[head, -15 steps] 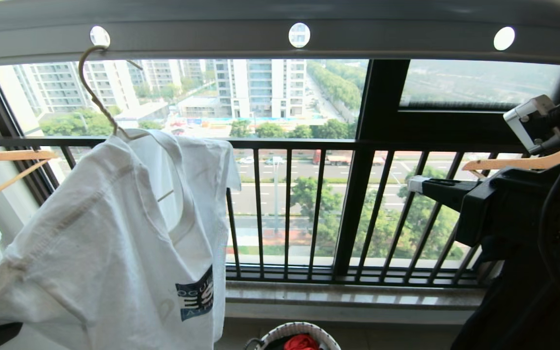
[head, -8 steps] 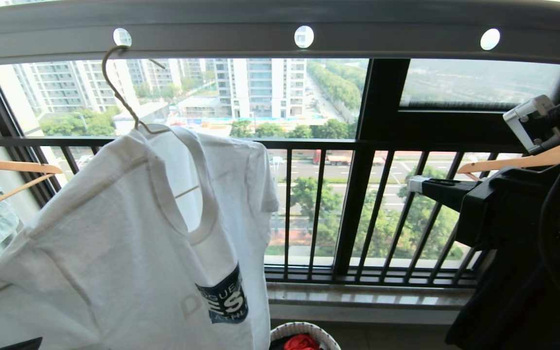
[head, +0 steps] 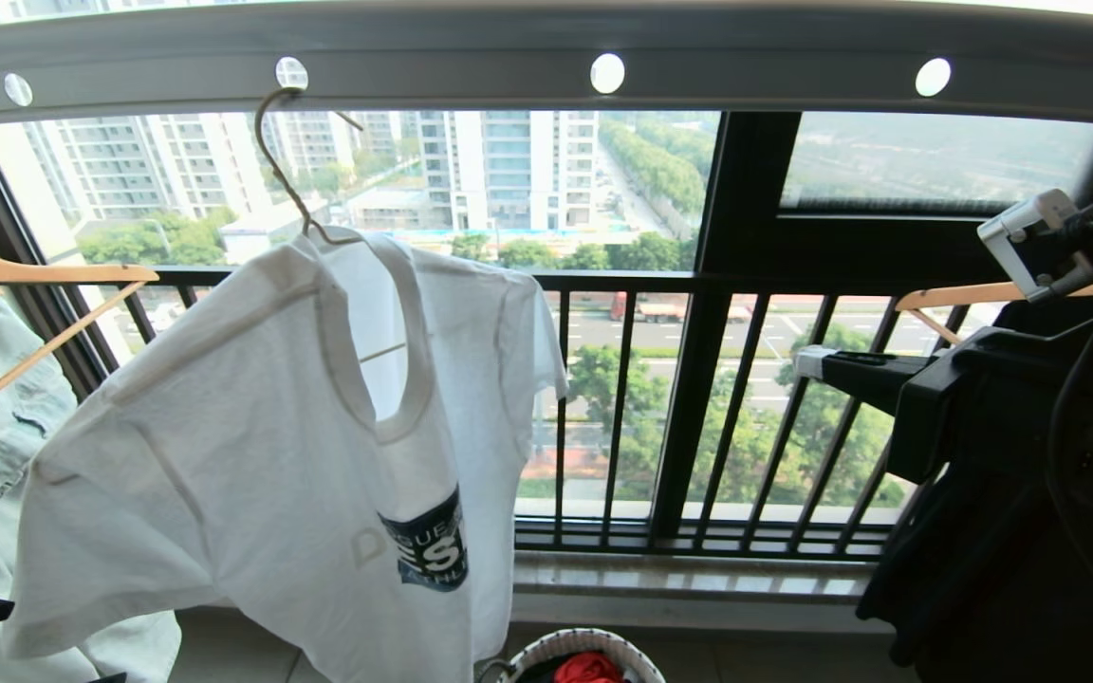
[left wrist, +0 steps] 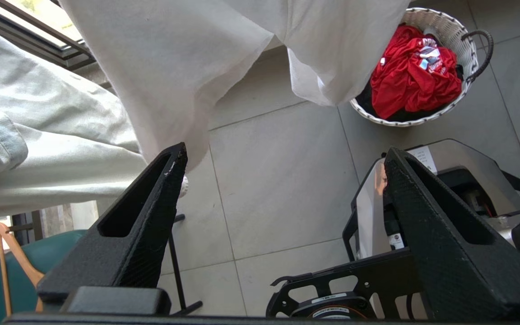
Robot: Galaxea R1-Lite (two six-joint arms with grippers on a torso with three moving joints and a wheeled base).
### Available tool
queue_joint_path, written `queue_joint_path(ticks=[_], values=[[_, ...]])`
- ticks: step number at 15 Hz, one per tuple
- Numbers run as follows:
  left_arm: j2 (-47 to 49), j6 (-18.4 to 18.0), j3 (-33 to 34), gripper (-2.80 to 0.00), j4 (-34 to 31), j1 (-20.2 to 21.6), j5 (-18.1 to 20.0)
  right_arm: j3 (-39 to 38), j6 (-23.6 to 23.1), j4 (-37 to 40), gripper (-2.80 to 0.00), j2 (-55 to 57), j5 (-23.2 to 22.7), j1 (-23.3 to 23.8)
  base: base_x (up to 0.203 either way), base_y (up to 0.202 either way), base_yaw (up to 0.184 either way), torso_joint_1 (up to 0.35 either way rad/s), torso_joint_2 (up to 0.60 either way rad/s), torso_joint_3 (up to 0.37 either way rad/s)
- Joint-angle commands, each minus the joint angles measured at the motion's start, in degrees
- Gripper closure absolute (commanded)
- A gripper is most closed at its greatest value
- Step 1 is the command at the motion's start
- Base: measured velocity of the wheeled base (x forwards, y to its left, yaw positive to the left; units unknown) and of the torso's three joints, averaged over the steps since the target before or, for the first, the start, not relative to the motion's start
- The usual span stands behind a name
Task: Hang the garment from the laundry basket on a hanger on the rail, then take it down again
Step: Take the clothes off the clothes rack
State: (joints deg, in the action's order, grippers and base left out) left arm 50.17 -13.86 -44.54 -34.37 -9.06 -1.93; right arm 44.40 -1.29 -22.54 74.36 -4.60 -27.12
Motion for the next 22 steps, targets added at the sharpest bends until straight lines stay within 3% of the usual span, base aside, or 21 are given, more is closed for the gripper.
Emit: queue_joint_path(ticks=[1,4,11,14,18,22], values=[[-2.44,-0.19,0.05,-2.80,-0.49,0.00,-0.08,0.05,-0.03,-0.17,0.00,0.08,-0.06,-0.04,0.000,0.000,0.000,0.000,0.00,0.000],[-5.19,-0.21,0.20,-2.80,-0.70,0.00,-0.10,0.07,-0.03,-0.22,0.00,-0.01,-0.06,-0.13,0.000,0.000,0.000,0.000,0.00,0.000],[-4.71,0.89,-7.24,-2.80,-0.04,-0.03,0.52,0.07,-0.03,-0.14,0.00,-0.01,-0.06,-0.13,0.000,0.000,0.000,0.000,0.00,0.000],[-2.26,1.11,-13.36,-2.80,0.07,0.00,0.37,0.07,-0.03,-0.22,0.00,0.08,-0.06,-0.13,0.000,0.000,0.000,0.000,0.00,0.000],[1.90,1.31,-14.97,-2.80,7.76,-0.11,0.50,0.07,-0.03,-0.22,0.00,-0.01,-0.06,-0.12,0.000,0.000,0.000,0.000,0.00,0.000],[7.22,0.81,-18.04,-2.80,8.51,-0.40,0.52,0.07,-0.03,-0.22,0.00,0.08,-0.06,-0.13,0.000,0.000,0.000,0.000,0.00,0.000]])
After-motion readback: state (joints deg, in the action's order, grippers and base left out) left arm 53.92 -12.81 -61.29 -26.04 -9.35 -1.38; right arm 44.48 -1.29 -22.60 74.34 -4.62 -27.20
